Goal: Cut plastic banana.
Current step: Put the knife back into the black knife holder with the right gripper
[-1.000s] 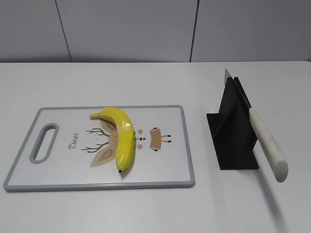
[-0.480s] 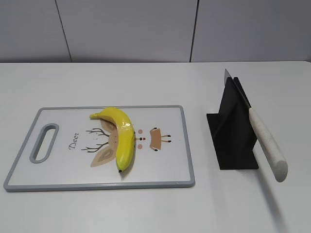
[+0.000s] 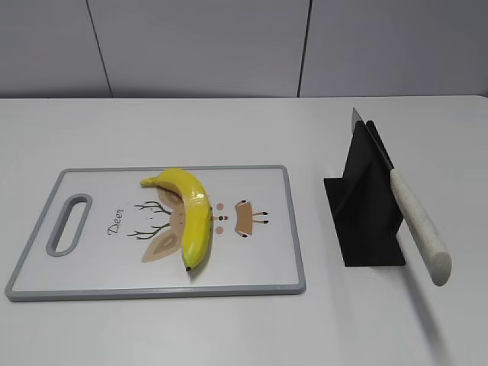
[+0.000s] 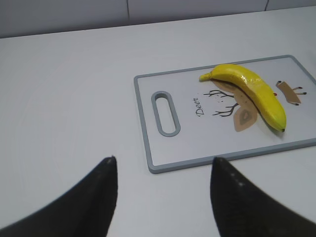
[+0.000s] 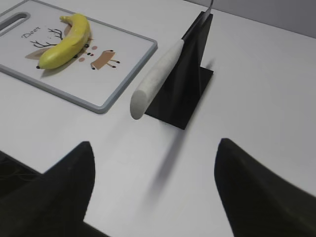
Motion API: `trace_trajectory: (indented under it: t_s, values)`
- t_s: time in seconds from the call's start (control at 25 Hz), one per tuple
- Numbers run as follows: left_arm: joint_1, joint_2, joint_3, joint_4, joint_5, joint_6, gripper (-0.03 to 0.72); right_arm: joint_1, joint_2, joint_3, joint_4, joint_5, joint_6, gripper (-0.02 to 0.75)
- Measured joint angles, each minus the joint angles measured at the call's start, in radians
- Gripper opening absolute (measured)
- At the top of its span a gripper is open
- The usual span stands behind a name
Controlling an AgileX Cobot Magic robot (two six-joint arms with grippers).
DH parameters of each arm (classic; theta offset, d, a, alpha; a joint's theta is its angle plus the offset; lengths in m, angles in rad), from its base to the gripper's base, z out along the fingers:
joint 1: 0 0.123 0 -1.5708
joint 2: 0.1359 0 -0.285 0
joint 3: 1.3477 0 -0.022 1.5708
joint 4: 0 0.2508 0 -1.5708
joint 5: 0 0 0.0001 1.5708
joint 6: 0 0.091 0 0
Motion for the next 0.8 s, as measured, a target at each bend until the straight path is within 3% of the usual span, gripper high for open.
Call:
trace_trajectory:
  t_s: [0.4,0.8]
  values:
    - [0.000,0.000,0.000,0.000,0.000,0.000,0.572,-0.309,0.000,0.000,0.000,0.000,0.000,0.571]
    - [0.000,0.000,0.000,0.000,0.000,0.000,0.570,-0.332,0.000,0.000,0.000,0.001,0.000,0.571]
